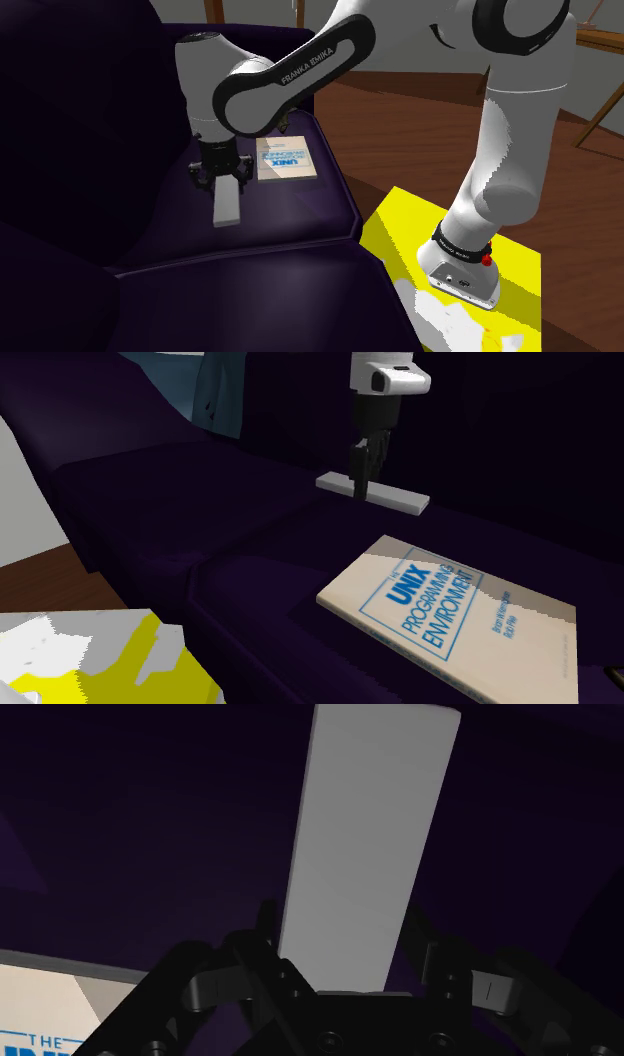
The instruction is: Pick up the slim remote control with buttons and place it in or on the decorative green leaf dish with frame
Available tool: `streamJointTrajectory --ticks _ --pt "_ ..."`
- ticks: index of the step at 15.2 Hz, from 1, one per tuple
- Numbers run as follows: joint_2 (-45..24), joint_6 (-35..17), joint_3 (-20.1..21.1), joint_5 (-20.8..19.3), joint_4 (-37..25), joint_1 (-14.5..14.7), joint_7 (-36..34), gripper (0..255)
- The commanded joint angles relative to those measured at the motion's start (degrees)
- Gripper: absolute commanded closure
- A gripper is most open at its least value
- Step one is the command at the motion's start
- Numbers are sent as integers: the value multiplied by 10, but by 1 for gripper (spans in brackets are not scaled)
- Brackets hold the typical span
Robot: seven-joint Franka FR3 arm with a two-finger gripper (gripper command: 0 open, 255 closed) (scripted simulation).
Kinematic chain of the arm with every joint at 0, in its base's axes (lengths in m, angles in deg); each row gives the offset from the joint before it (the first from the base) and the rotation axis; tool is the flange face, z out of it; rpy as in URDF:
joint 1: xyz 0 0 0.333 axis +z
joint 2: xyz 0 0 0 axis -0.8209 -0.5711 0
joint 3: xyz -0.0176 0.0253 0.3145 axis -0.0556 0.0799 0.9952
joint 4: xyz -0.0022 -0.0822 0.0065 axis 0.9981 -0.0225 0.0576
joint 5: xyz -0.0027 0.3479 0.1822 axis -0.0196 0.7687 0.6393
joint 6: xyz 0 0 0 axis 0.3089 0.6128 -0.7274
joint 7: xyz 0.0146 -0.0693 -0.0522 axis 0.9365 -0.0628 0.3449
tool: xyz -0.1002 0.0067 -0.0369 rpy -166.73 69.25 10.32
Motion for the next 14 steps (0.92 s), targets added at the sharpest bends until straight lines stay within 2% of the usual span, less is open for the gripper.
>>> streamJointTrajectory --ticks 1,14 --pt "8 13 2 5 -6 -2 4 255" --pt "45 101 10 30 -63 -8 20 255"
